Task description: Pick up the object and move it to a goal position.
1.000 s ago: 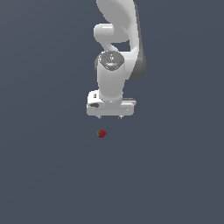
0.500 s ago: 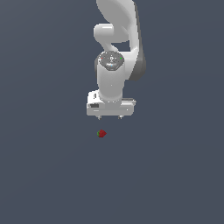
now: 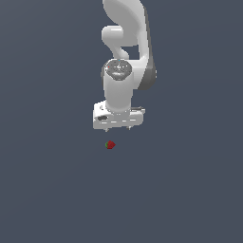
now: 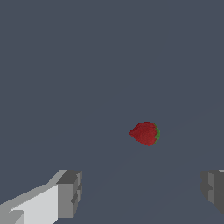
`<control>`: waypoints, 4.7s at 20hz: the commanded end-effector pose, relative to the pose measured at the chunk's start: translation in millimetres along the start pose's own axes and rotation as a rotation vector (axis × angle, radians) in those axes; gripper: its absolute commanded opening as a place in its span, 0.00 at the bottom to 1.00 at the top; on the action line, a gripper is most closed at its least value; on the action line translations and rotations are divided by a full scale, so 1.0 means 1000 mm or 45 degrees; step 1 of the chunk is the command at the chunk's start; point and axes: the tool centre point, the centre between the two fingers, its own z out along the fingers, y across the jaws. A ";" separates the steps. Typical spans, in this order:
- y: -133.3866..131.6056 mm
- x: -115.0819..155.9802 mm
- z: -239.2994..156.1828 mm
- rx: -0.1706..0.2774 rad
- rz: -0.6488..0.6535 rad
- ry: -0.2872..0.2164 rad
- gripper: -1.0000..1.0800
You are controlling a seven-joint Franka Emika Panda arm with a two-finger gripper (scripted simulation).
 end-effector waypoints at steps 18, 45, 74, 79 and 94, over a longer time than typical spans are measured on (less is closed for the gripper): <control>0.023 0.004 0.041 0.001 -0.576 0.019 0.96; 0.045 0.006 0.085 0.005 -1.238 0.063 0.96; 0.044 0.008 0.136 0.005 -1.251 0.064 0.00; 0.044 0.008 0.136 0.005 -1.251 0.065 0.00; 0.046 0.006 0.058 0.004 -1.252 0.064 0.00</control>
